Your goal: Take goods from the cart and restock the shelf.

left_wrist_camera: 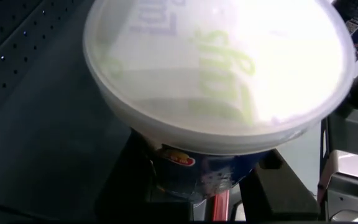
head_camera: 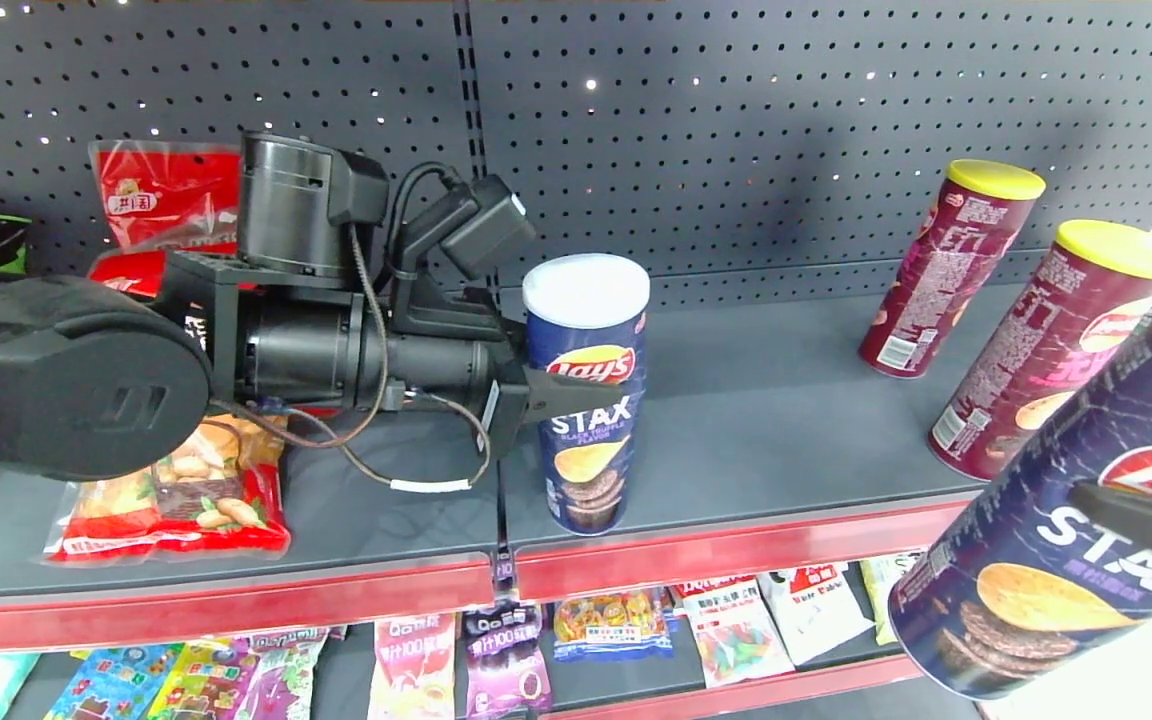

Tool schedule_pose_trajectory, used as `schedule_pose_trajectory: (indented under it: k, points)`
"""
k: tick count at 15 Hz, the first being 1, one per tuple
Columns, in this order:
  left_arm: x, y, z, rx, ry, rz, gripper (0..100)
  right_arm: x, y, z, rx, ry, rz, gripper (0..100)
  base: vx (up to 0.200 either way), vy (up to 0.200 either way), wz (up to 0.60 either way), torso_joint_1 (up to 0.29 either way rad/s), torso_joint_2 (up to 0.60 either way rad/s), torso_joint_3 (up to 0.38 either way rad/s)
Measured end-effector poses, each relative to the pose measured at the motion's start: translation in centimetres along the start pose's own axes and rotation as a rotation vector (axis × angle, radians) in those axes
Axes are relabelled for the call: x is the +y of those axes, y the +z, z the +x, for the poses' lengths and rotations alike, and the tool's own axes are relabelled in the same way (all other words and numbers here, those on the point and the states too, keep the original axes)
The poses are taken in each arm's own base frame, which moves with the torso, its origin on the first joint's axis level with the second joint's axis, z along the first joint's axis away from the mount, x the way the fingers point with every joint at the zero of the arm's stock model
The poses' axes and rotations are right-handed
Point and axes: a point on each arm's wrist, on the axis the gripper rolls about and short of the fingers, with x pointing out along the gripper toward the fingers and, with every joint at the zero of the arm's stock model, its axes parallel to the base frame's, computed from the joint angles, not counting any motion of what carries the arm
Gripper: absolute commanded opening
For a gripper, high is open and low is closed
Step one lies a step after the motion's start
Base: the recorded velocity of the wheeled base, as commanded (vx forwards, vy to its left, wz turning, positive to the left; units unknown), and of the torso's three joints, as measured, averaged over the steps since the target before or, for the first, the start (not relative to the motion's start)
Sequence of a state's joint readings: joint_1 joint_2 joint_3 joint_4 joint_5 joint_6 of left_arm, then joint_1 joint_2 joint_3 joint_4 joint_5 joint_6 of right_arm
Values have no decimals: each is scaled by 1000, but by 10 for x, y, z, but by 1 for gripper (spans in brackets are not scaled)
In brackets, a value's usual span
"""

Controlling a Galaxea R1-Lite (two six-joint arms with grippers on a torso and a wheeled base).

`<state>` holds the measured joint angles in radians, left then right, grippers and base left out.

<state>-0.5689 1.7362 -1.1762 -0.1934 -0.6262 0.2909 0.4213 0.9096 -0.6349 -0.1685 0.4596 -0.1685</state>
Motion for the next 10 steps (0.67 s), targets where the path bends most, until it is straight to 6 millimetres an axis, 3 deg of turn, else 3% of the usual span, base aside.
schedule_pose_trajectory:
  k: [4,5,10]
  points:
    - [-1,-1,0,2,-3,-1,0,0,1,1,1,1,0,0,0,0,0,0,0,0]
    - [-2,-1,0,2,-3,2,100,-1,1,1,0,0,0,0,0,0,0,0,0,0]
    - [-4,-7,-1,21,-4,-11,100,-3,1,6,10,4,6,0,0,0,0,0,0,0]
